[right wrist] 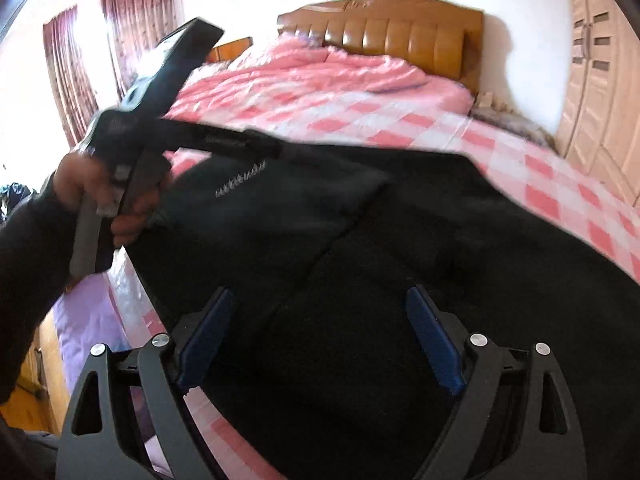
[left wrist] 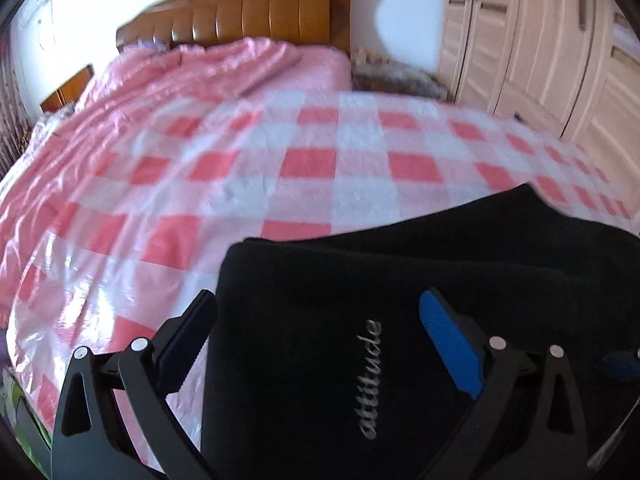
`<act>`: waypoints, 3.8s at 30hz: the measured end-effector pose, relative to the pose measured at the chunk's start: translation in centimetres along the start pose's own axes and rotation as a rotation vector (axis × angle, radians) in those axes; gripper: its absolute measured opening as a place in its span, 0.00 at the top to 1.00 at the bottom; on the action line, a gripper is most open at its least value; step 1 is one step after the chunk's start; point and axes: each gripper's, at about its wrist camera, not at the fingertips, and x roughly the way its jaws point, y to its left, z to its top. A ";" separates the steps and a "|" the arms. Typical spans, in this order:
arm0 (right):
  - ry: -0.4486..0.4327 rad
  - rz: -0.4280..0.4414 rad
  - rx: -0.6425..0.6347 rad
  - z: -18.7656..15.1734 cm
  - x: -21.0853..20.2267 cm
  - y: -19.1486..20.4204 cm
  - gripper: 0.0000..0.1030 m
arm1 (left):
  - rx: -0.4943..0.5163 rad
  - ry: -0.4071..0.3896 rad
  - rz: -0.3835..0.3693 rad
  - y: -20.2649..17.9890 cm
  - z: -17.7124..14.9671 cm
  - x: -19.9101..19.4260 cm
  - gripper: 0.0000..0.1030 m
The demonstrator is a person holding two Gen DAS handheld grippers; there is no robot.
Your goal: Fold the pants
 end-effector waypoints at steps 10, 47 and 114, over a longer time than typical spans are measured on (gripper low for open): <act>0.019 0.001 0.113 -1.6 -1.2 -3.4 0.14 | 0.071 -0.054 0.220 -1.1 -0.9 -0.4 0.02; -0.012 -0.014 0.873 -16.0 -14.7 -18.6 0.10 | 0.431 -0.095 0.017 -21.3 -5.2 -1.0 0.02; -0.429 -0.460 0.448 -15.2 -18.4 -9.5 0.18 | 1.063 0.446 -0.135 -52.8 0.6 -4.2 0.80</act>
